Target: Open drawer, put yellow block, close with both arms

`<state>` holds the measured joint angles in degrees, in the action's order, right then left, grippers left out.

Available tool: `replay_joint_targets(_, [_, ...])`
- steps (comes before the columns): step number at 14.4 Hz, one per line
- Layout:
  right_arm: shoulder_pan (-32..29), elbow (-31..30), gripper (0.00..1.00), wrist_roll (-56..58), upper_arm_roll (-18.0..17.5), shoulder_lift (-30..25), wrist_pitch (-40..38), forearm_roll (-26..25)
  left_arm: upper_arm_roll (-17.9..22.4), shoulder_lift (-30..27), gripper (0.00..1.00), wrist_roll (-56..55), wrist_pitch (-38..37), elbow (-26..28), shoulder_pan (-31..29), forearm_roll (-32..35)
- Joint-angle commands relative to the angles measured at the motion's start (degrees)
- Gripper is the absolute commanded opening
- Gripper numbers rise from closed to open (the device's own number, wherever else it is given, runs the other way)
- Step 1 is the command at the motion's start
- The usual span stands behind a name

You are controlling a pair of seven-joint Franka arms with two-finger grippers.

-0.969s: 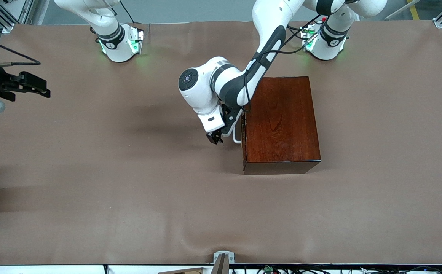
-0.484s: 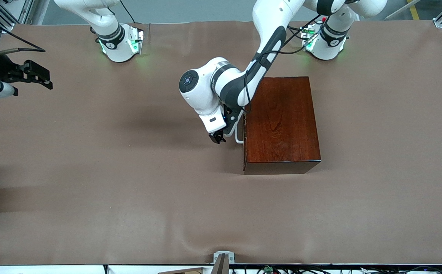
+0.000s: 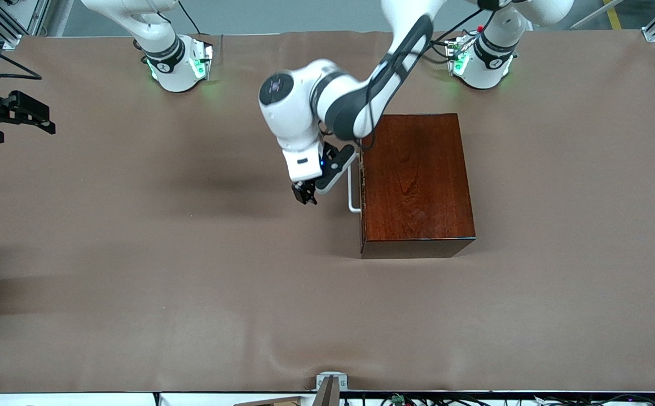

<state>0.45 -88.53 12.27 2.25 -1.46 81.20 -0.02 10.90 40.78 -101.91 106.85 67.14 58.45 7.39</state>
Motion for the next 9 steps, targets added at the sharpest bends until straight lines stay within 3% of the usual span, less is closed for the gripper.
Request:
replay_joint_targets(1, [-0.80, -0.86, 1.00, 0.21, -0.85, -1.26, 0.45, 0.11, 0.27, -7.10, 1.00, 9.76, -0.76, 2.90, -1.76, -0.01])
replay_joint_targets(9, [-0.88, -0.68, 1.00, 0.21, -0.94, -1.09, 1.07, 1.07, 0.27, -19.14, 1.00, 30.44, -5.86, 6.68, -11.85, 0.26])
